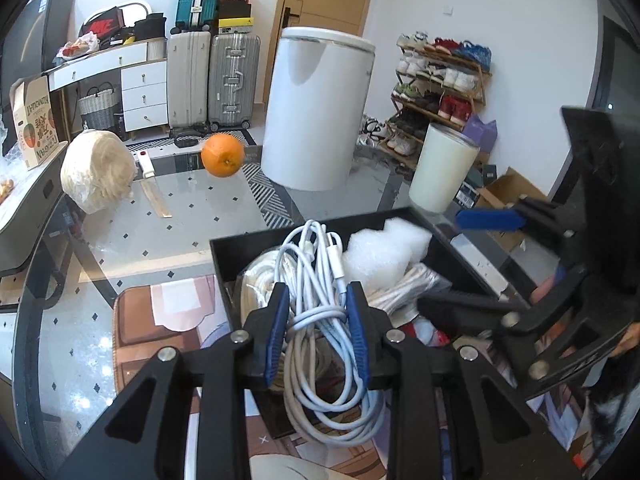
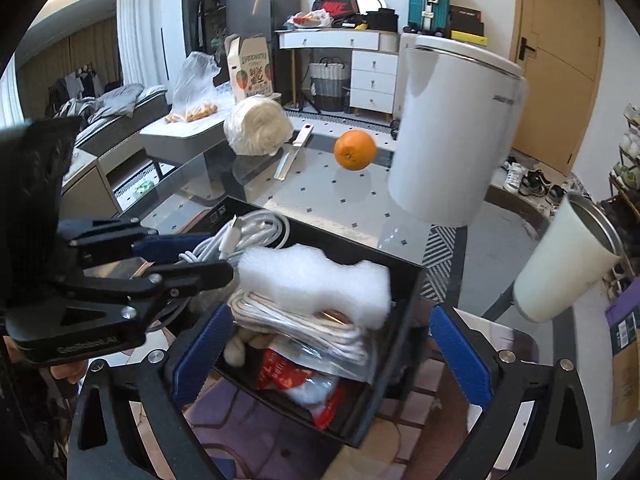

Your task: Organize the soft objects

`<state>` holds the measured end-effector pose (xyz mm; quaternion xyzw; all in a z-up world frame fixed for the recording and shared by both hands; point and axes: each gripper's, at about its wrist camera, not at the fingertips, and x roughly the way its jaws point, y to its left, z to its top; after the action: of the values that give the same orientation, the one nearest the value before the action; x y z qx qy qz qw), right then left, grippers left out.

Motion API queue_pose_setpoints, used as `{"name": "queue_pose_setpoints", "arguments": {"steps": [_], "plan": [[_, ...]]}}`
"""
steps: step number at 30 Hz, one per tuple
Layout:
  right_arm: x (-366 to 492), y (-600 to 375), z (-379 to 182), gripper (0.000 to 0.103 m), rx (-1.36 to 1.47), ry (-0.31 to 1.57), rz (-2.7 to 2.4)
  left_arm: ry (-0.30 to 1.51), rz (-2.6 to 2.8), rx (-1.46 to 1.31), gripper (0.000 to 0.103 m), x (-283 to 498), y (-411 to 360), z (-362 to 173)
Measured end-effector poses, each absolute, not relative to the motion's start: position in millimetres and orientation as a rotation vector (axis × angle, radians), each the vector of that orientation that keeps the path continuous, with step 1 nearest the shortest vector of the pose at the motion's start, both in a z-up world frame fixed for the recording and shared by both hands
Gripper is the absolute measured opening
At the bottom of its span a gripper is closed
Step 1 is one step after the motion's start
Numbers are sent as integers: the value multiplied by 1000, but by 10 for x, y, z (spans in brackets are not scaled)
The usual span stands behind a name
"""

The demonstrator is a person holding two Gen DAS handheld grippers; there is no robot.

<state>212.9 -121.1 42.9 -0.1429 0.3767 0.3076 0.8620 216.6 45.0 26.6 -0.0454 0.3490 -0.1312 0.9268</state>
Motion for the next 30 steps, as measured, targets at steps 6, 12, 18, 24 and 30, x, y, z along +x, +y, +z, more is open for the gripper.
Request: {"name": "queue_pose_setpoints", "arguments": {"steps": [6, 12, 18, 24, 30], "plan": [[2102, -1378, 441, 101, -257, 786, 617, 722, -253, -73, 31, 2161, 411, 270], [1992, -1559, 487, 101, -199, 762, 603, 682, -234, -56, 56, 1945, 422, 357], [1760, -1678, 494, 102, -158, 717, 608, 586, -157, -74, 100, 1579, 541, 427], [1422, -1705, 470, 102, -136, 644, 630, 524, -97, -54, 103, 1295, 560, 395], [1130, -1715, 383, 102, -135, 597, 638, 478, -53, -43, 103, 1104, 491, 324]]}}
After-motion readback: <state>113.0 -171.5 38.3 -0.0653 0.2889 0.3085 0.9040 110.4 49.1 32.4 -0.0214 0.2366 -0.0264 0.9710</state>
